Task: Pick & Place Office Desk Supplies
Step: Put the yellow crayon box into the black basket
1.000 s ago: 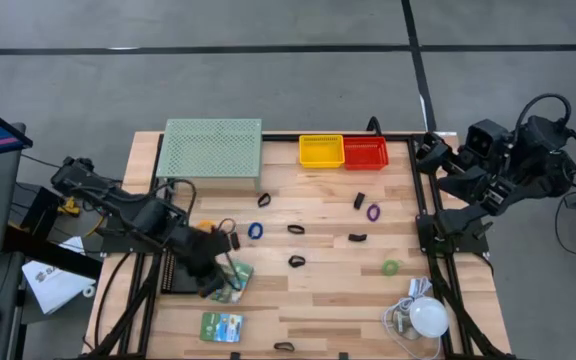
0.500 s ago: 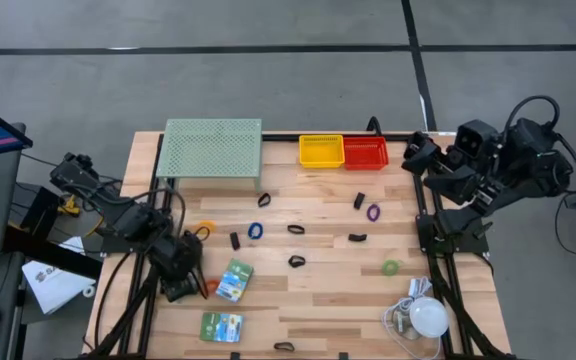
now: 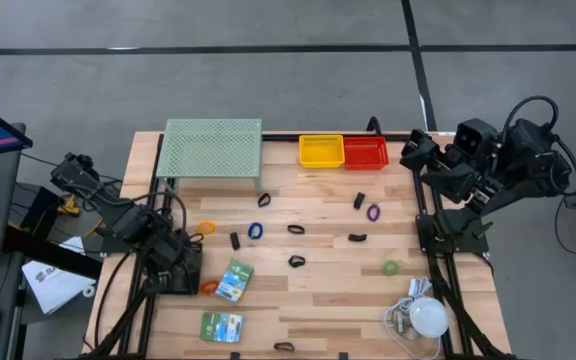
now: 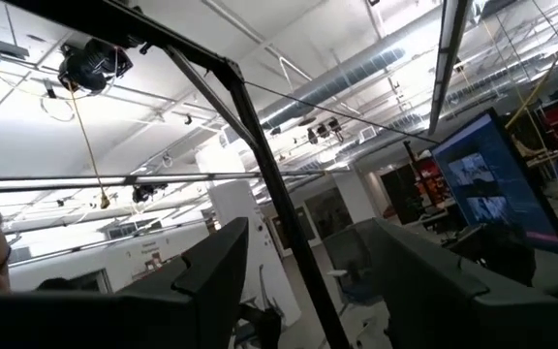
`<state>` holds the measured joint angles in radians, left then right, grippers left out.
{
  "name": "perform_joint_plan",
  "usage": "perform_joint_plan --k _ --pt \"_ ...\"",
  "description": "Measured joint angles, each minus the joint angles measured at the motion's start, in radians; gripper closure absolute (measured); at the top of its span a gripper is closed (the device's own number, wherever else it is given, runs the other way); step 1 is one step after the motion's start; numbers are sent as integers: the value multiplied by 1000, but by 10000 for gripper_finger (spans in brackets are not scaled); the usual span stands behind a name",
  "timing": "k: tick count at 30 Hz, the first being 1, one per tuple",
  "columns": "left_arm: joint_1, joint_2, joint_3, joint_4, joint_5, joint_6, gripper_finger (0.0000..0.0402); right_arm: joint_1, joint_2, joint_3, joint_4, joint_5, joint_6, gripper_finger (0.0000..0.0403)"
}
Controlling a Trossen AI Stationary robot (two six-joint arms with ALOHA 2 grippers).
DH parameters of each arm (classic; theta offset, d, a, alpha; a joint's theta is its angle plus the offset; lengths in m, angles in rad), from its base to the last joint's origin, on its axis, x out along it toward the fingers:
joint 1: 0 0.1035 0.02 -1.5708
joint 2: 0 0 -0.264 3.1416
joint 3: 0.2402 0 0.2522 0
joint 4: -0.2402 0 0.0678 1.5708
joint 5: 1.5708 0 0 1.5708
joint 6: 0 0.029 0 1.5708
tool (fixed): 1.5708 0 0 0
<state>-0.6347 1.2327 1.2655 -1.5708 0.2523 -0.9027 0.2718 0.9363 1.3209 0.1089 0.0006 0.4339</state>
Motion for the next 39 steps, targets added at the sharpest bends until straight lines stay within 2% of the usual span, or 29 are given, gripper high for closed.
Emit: perform_joint_plan --k 6,16,39 --pt "0 30 0 1 -18 144 401 0 0 0 1 4 -15 191" --pt "0 184 0 1 -34 337 401 -13 0 0 1 5 -16 191" --pt "0 209 -79 37 -61 342 401 -10 -2 0 1 -23 -25 191"
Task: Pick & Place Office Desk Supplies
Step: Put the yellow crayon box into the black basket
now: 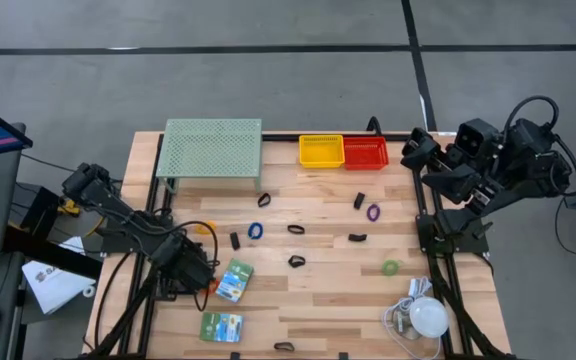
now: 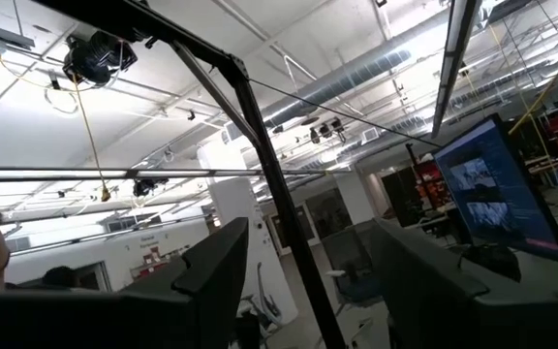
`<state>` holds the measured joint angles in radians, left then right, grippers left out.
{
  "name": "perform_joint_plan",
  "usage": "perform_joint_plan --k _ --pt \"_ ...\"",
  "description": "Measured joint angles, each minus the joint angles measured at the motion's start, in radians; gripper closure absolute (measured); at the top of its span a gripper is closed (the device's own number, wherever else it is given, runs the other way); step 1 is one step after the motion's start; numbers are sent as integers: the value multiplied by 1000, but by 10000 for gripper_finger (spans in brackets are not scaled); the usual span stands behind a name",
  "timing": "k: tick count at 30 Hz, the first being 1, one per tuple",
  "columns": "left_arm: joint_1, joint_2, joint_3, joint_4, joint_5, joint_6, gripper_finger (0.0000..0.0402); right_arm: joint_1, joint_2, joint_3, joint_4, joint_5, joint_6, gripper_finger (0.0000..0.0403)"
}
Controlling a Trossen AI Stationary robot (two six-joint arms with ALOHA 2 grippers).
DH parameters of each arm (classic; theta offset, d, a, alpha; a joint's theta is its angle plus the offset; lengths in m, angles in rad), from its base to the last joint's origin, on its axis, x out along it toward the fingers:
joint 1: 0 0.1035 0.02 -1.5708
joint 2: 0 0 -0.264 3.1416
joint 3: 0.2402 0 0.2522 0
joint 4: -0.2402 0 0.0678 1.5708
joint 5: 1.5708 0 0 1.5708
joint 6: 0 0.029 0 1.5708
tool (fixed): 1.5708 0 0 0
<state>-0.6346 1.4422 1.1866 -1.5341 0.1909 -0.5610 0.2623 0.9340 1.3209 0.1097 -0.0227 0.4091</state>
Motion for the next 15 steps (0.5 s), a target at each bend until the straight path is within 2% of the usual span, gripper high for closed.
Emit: perform_joint_plan --k 8,15 --pt "0 0 0 29 5 -19 401 0 0 0 0 -4 2 191" --pt "-4 0 -20 50 50 -23 401 0 0 0 0 -5 2 191"
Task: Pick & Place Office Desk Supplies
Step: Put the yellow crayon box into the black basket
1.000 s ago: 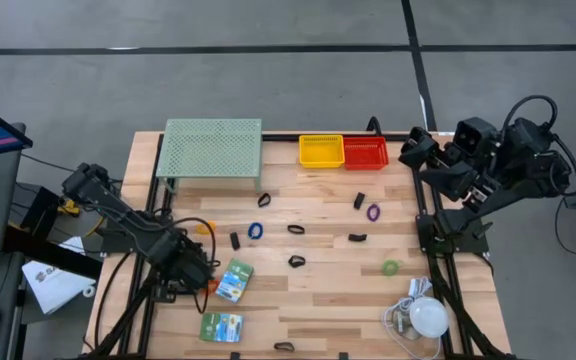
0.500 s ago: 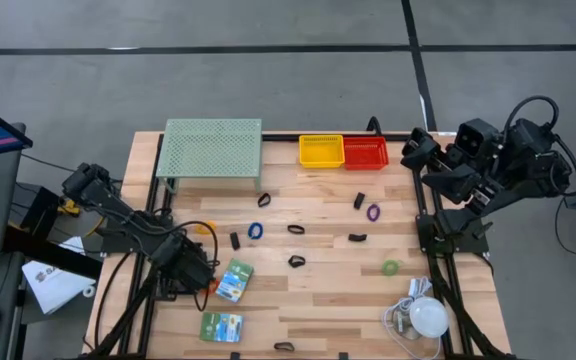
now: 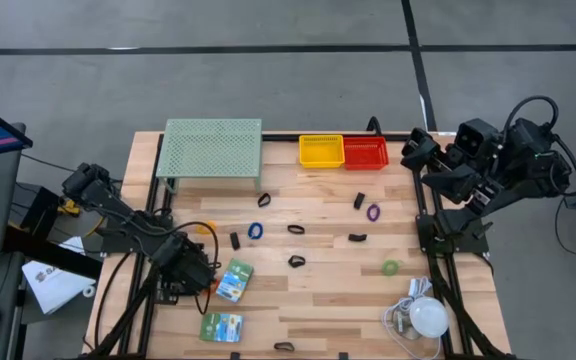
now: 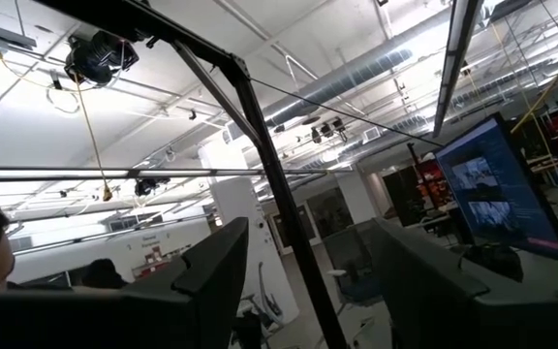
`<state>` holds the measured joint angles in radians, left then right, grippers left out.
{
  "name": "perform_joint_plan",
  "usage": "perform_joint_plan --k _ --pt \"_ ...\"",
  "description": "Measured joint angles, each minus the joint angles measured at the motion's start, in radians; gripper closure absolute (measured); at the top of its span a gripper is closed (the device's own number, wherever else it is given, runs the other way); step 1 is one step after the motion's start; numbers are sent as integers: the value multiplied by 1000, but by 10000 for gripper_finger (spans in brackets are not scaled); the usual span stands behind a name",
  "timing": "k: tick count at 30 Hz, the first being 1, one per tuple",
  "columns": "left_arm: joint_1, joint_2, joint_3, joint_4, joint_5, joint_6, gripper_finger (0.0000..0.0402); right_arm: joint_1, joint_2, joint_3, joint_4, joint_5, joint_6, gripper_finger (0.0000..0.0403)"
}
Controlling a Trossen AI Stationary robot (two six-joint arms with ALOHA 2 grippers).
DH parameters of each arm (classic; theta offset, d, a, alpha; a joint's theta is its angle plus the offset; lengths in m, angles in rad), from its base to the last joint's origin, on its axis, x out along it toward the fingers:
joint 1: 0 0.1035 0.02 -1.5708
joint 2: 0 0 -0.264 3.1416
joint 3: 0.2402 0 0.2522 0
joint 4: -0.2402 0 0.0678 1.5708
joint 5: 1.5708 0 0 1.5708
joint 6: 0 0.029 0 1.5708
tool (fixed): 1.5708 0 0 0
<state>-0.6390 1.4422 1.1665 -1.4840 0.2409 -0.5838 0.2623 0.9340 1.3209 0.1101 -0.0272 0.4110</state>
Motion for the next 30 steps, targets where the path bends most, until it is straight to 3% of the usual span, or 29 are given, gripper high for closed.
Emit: perform_joint_plan --k 19,30 --pt "-32 0 -54 114 54 -1 399 0 0 0 3 0 0 191" --pt "-31 0 -54 123 56 0 365 0 0 0 3 0 8 191"
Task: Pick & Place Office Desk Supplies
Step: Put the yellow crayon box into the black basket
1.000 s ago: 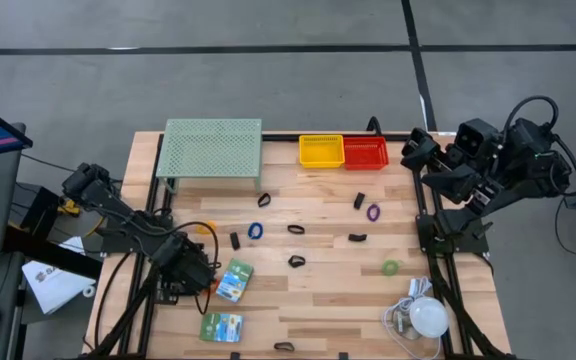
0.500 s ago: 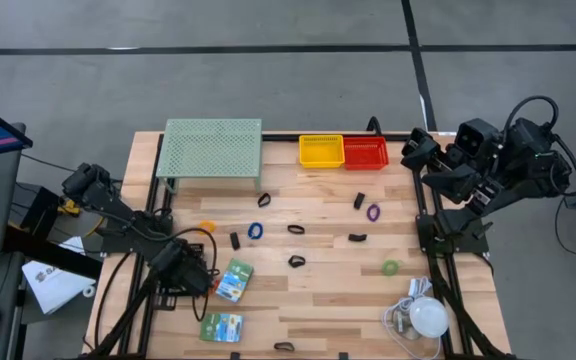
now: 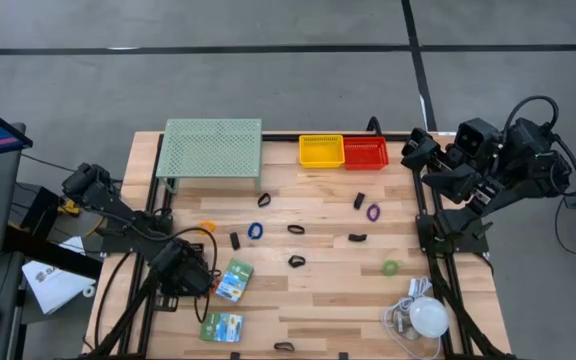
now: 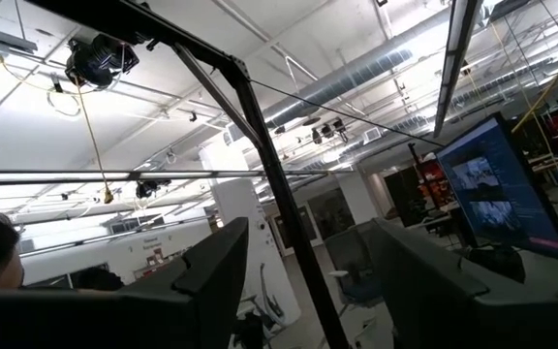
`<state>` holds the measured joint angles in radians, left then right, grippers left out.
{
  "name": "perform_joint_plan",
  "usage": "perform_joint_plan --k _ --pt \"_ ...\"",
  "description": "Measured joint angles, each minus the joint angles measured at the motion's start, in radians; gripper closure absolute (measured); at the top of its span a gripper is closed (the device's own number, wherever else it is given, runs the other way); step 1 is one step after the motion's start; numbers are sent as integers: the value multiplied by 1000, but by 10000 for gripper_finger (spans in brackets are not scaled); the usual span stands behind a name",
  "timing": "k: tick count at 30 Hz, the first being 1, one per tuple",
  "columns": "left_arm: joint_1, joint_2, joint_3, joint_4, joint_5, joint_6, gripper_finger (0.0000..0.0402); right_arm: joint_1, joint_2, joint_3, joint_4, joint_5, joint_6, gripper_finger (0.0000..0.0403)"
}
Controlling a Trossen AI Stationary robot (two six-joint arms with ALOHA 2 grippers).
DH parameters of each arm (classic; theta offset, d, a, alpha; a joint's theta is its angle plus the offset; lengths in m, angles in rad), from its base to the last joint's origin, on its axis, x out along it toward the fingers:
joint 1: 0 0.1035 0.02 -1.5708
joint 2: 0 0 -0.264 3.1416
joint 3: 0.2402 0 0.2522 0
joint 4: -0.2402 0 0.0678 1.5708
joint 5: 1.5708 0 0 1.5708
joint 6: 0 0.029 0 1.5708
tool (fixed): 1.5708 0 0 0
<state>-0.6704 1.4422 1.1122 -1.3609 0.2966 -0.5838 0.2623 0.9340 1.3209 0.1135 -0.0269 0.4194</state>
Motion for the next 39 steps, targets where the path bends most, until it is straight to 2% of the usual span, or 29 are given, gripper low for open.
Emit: perform_joint_plan --k 10,21,28,39 --pt "0 -6 0 -11 0 0 315 0 0 0 0 0 0 191" --pt "1 -133 0 23 -4 -96 309 0 0 0 0 0 0 191" --pt "23 -223 0 213 -5 -140 309 0 0 0 0 1 0 191" --pt "137 -198 1 583 8 -96 309 -1 0 0 -2 1 16 191"
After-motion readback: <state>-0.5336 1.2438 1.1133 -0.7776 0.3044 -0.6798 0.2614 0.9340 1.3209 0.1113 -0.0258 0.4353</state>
